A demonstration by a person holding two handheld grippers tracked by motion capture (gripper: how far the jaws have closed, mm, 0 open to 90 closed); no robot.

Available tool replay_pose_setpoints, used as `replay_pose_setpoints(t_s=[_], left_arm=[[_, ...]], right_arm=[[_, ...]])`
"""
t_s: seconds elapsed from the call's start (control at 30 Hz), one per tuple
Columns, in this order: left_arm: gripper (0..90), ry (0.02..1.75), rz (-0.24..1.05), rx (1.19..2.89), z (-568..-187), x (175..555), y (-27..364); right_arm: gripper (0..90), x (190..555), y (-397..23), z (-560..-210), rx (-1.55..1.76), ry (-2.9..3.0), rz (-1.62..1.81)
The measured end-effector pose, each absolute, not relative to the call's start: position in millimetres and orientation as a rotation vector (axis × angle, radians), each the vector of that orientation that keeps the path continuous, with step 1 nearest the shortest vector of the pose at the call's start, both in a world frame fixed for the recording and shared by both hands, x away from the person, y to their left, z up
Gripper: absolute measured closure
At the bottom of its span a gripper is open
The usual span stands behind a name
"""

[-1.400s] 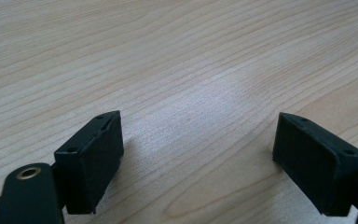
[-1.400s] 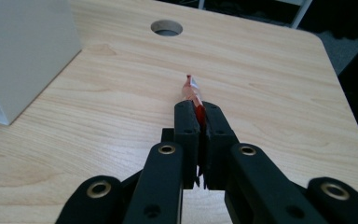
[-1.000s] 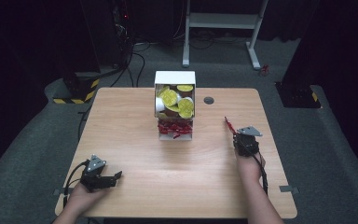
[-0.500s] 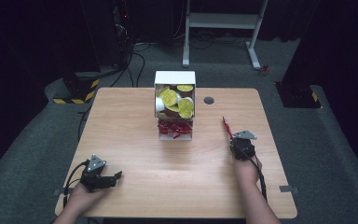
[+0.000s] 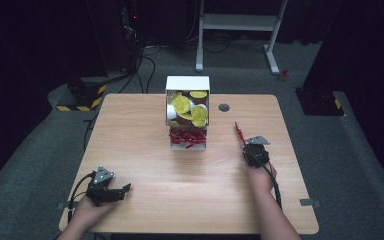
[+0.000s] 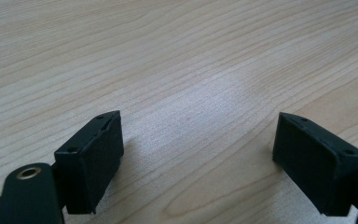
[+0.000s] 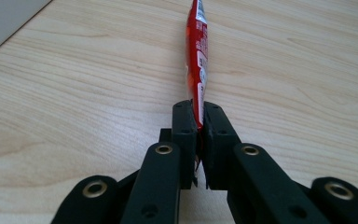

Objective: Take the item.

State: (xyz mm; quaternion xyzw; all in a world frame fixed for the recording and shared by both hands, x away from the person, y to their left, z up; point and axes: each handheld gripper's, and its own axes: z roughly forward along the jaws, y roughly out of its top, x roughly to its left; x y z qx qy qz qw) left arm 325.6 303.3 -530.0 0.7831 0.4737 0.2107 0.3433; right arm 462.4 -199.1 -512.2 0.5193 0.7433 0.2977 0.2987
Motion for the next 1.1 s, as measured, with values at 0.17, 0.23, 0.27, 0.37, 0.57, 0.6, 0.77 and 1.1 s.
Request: replay_pose_setpoints(t_s=[0.17,0.23,0.27,0.37,0.57,0.6,0.77,1.1], left_arm=[[16.5,1.234,0.545,2.033,-530.1,325.3,303.3],[16.5,1.229,0.550,2.037,-530.0,325.5,303.6],[16.5,1.234,0.545,2.032,-530.1,325.3,303.2],[16.5,1.233,0.545,2.032,-530.1,325.1,303.3],[16.5,1.233,0.545,2.033,-530.1,325.1,303.3],[16.5,1.233,0.545,2.033,-530.1,325.1,303.3],[16.5,1.233,0.545,2.033,-530.1,325.1,303.3],[16.5,1.226,0.553,2.039,-529.9,325.4,303.7]], right_arm=[[75.4,464.9,-196.7,-513.6,1.402,1.965,0.807],[74.9,464.7,-196.6,-513.4,1.407,1.964,0.805],[74.8,464.4,-197.2,-512.2,1.418,1.961,0.818],[74.3,464.1,-198.9,-510.2,1.413,1.960,0.826],[72.5,463.8,-202.6,-507.2,1.433,1.944,0.844],[72.5,463.8,-202.6,-507.2,1.433,1.944,0.844],[69.7,463.6,-203.8,-506.5,1.437,1.949,0.853],[63.2,456.8,-197.7,-500.3,1.392,1.972,0.890]])
